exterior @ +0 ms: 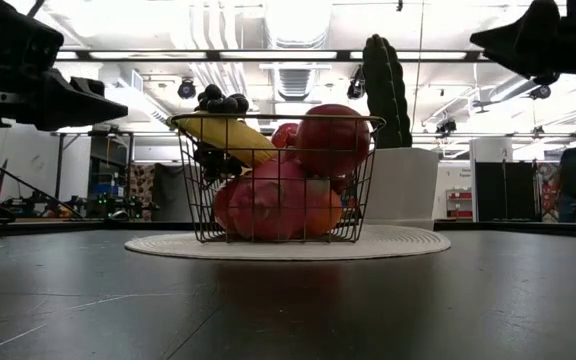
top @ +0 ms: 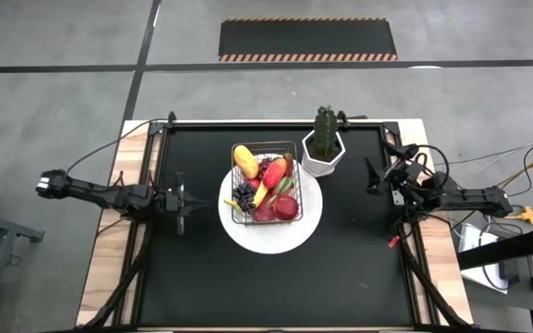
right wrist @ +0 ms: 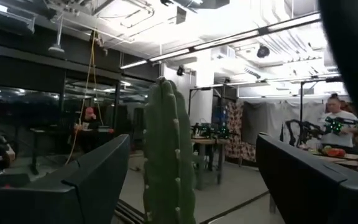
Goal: Build produce basket
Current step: Return to Home Position
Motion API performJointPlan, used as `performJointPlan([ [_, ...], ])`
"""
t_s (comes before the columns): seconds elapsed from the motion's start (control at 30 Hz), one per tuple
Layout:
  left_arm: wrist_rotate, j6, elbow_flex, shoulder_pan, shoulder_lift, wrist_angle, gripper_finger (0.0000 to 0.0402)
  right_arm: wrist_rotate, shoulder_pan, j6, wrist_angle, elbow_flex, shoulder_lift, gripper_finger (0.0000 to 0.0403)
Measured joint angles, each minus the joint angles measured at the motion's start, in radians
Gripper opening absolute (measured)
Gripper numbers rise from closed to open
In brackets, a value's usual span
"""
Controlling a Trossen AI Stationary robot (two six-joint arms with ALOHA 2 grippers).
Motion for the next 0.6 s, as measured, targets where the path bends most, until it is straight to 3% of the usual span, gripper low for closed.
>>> performJointPlan([
  [0.07,0.0,0.0,0.0,0.0,0.009,0.0,0.0006,0.006,-0.001,-0.089,-0.014,0.0,0.008,0.0329],
  [0.23,0.0,0.0,-0.001,0.0,0.029,0.0,0.0006,0.025,0.001,-0.603,-0.079,0.0,-0.024,0.0329],
  [0.33,-0.001,0.0,-0.002,0.001,0.041,0.0,0.0006,0.026,0.001,-0.747,-0.133,0.0,-0.056,0.0329],
  [0.5,-0.001,0.0,-0.002,0.001,0.061,0.0,0.0006,0.029,0.0,-0.738,-0.134,-0.001,-0.056,0.0329],
  [0.53,-0.001,0.0,-0.002,0.001,0.065,0.0,0.0006,0.027,0.0,-0.688,-0.15,-0.001,-0.056,0.0329],
  [0.6,-0.001,0.0,-0.002,0.001,0.072,0.0,0.0006,0.017,-0.001,-0.388,-0.154,-0.001,-0.056,0.0329],
])
